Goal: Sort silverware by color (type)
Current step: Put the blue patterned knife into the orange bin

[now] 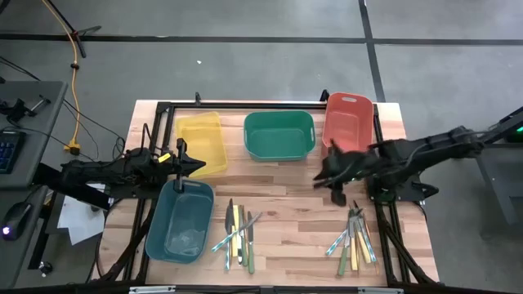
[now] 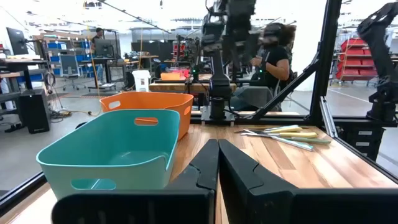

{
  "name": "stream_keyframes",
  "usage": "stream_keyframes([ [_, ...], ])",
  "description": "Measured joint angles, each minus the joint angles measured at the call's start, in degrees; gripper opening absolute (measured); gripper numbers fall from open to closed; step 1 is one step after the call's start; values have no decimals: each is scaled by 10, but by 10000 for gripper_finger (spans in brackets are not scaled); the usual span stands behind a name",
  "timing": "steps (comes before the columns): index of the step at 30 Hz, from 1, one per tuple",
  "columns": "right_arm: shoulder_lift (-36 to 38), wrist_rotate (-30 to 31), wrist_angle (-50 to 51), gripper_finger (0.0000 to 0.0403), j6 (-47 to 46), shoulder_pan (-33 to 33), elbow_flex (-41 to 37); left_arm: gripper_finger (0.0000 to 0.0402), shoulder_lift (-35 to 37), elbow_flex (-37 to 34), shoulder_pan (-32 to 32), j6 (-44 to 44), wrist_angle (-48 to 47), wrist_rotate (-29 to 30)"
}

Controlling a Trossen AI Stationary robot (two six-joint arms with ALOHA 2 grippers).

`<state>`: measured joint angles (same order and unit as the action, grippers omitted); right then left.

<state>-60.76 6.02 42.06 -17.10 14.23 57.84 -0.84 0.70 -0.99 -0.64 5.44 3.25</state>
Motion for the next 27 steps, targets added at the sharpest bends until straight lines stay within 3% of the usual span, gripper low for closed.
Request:
stream_keyframes([
  [6,-175,-36,242,145,-68,66,152,3,0,0,0,0,0,0],
  [11,-286,-85,352,165,-108,129,216,3,0,0,0,0,0,0],
  [19,-378,-107,349,165,-158,247,201,3,0,0,0,0,-1,0],
  [24,-402,-107,283,165,-191,307,179,3,0,0,0,0,-1,0],
  [27,-416,-77,237,165,-190,320,178,3,0,0,0,0,-1,0],
])
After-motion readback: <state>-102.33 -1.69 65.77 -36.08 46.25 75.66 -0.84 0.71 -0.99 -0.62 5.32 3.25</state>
